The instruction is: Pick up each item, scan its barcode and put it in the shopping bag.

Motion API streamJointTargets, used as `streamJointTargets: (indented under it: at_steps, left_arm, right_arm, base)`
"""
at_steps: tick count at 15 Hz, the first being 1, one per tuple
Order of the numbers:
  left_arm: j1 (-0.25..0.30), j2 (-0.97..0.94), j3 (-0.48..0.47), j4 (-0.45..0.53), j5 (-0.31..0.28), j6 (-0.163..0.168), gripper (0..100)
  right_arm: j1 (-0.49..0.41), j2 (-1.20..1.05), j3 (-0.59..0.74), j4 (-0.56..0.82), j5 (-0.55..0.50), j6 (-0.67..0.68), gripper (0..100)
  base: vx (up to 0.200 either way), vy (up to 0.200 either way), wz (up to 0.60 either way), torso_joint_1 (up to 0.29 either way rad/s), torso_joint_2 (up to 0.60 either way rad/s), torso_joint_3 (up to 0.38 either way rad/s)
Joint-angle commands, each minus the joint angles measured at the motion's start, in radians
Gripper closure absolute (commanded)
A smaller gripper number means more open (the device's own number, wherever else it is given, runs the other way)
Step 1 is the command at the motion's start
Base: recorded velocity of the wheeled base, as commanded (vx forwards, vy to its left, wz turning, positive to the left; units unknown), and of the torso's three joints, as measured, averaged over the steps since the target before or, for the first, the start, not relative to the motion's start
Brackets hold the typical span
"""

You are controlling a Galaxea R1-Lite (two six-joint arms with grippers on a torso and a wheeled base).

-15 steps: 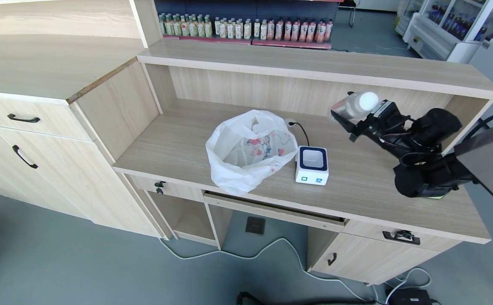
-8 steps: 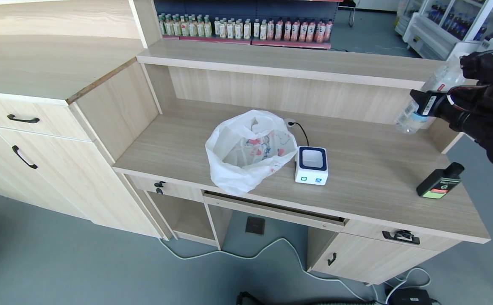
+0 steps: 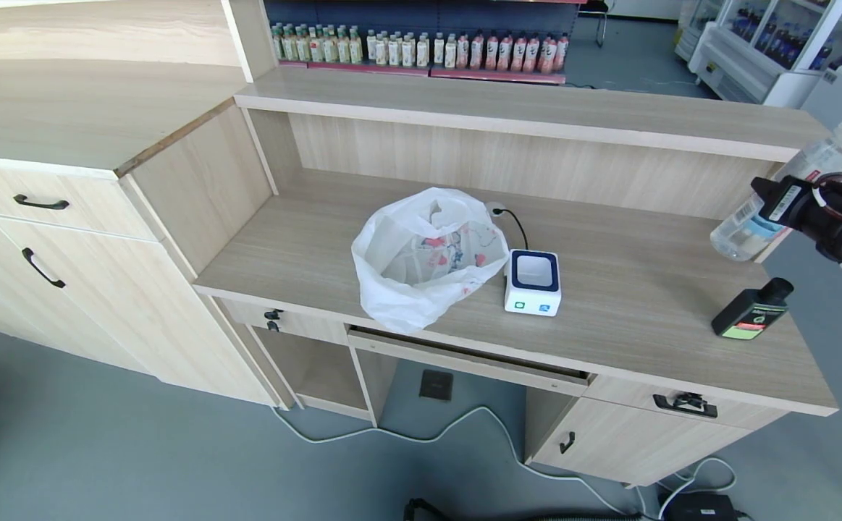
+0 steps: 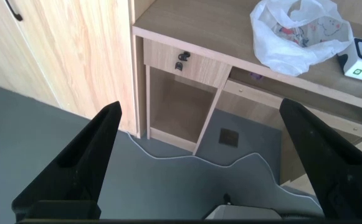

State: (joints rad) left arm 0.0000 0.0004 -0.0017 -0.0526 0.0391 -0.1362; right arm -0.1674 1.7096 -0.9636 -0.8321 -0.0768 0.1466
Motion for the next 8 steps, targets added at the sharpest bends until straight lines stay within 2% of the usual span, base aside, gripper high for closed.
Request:
streamJointTargets:
  at_steps: [1,8]
  left_arm:
    - [0.0,0.0,0.0,-0.001,0.007,-0.002,0]
    - [0.0,0.0,0.0,0.0,-0.001,0.001,0]
  right_arm:
    - [-0.018,-0.027,0.048,-0.021,0.002,-0.012,100]
    - [-0.041,-0.045,0.071,-0.024,-0.001,-0.012,100]
  base:
    - [0.0,0.0,0.0,0.0,0.0,0.0]
    - [0.0,0.0,0.0,0.0,0.0,0.0]
